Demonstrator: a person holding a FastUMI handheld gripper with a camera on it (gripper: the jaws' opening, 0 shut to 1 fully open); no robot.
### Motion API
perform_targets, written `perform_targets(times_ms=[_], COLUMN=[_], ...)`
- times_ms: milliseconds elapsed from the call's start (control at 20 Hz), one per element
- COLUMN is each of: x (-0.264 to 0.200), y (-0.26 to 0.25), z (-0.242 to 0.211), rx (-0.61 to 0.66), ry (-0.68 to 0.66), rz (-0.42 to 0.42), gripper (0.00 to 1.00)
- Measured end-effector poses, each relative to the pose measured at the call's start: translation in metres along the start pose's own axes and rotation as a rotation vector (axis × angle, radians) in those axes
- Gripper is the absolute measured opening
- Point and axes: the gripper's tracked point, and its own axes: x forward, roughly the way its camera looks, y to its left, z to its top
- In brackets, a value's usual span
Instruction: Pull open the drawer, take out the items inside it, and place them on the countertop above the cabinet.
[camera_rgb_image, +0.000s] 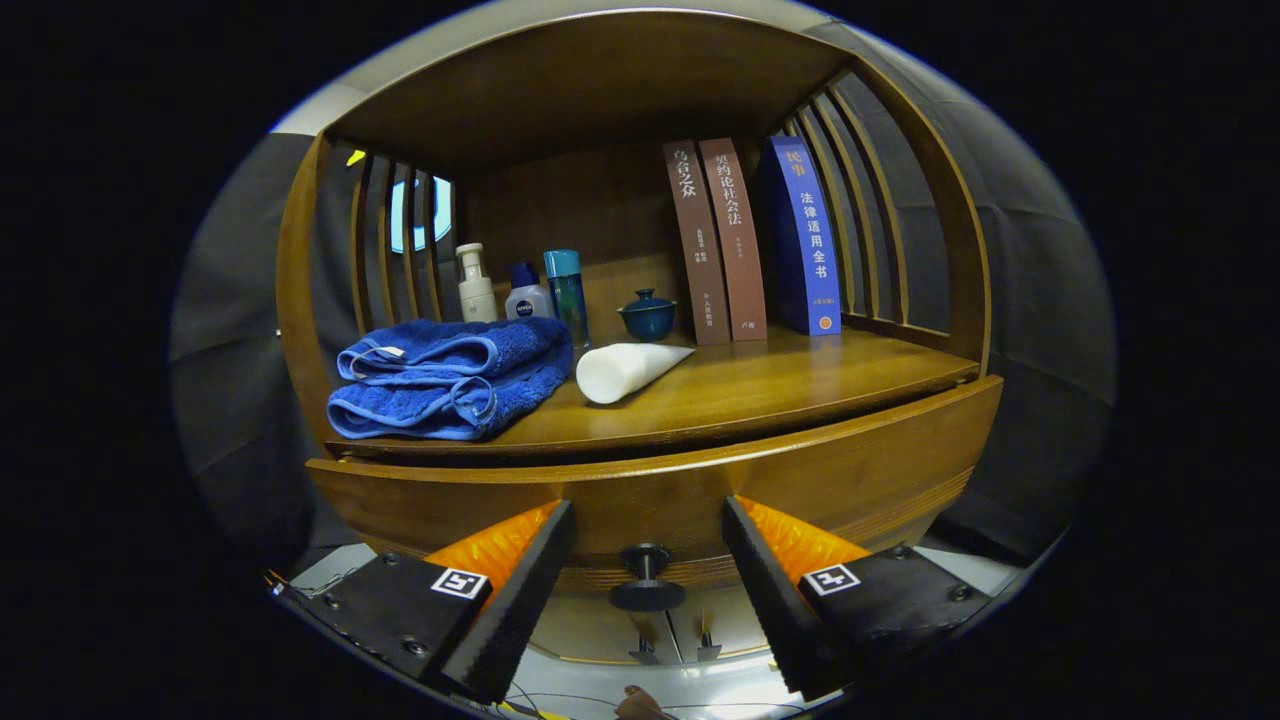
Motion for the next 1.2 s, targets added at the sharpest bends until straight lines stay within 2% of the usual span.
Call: perform_targets(times_ms=[600,950,1200], x=[0.007,-0.032,-0.085], y=[0.003,0.001,0.018], z=[0.002,0.061,0.119], rx=[0.019,-0.012,-0.052], ry=[0.006,-0.092,-0.167], rz=[-0.003,0.01,0.041], gripper=[1.0,0.99,0.99])
